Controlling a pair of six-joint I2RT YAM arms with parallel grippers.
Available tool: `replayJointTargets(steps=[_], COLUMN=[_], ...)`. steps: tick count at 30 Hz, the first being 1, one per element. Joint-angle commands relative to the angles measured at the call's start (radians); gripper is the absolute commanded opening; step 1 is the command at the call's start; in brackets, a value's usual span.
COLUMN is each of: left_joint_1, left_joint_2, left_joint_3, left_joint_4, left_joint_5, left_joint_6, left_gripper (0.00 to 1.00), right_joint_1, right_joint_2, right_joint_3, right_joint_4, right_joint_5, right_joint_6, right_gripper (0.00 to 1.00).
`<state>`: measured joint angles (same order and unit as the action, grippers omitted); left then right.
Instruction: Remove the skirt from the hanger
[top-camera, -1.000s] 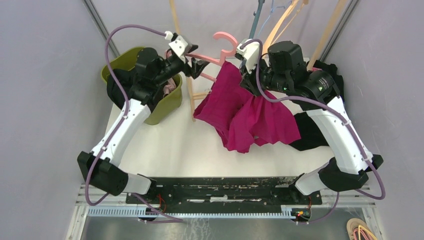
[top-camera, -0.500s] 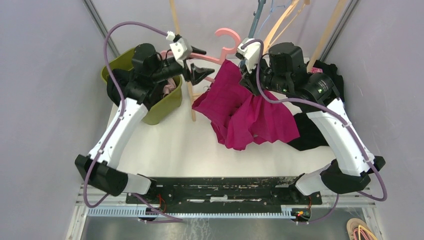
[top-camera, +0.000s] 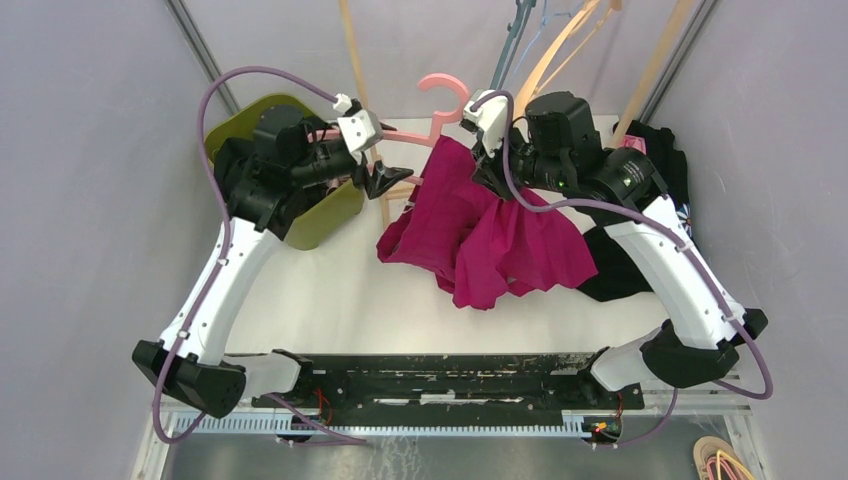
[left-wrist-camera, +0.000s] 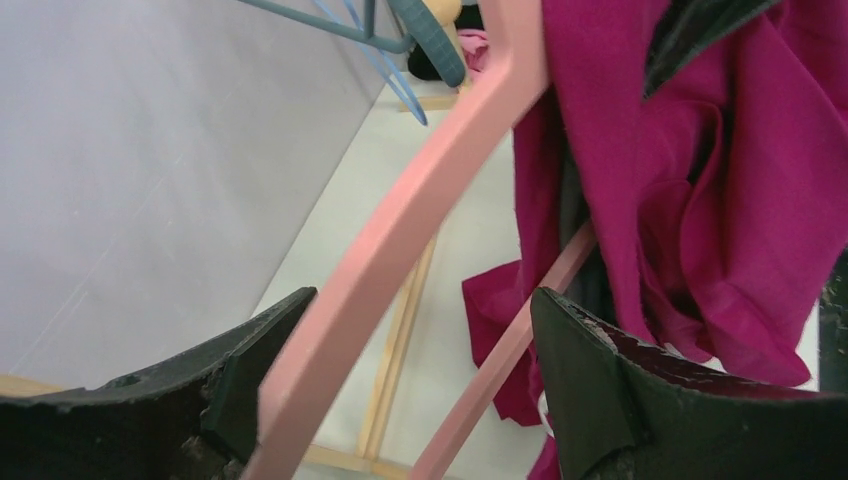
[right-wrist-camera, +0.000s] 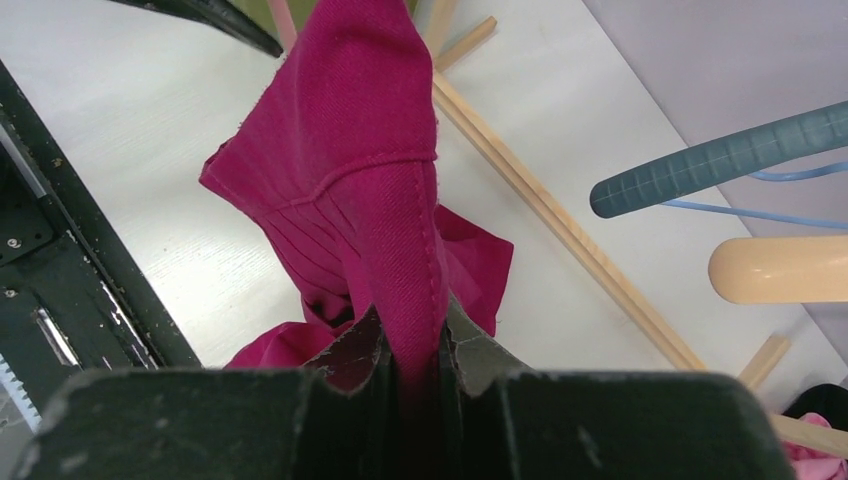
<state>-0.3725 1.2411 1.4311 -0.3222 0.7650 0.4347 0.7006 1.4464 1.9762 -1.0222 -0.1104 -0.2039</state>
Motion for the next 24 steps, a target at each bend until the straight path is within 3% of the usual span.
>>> replayJointTargets(steps=[1,5,10,19,24], left_joint_1=[0.003,0.003,0.003,0.003,0.002], left_joint_2=[0.035,0.111,0.154,0.072,-0.017], left_joint_3=[0.135,0.263,0.319,0.242,0.111], left_joint_4=[-0.019,-0.011,-0.004,-0.029,-0.029], left_joint_5=[0.013,0.028,0.039,0.059,0.086], left_joint_6=[0.066,0.056,0.042,0.033,0.009], left_gripper=[0.84,0.84,0.86,0.88,0.88], right_joint_1=[-0.022,-0.017,-0.014,-0.014,-0.015], right_joint_2=[-0.024,-0.022,-0.025,-0.006,0.004], right_joint_3=[-0.001,-0.026,-0.018,-0.033,0.016], right_joint_4=[0.183,0.181,0.182,0.198,0.194], right_joint_5=[0.084,0.07,0.076,0.144,0.158], right_joint_6=[0.08,0.086,0.08,0.053,0.035], right_gripper=[0.01,0.01,0.01,0.01,0.01])
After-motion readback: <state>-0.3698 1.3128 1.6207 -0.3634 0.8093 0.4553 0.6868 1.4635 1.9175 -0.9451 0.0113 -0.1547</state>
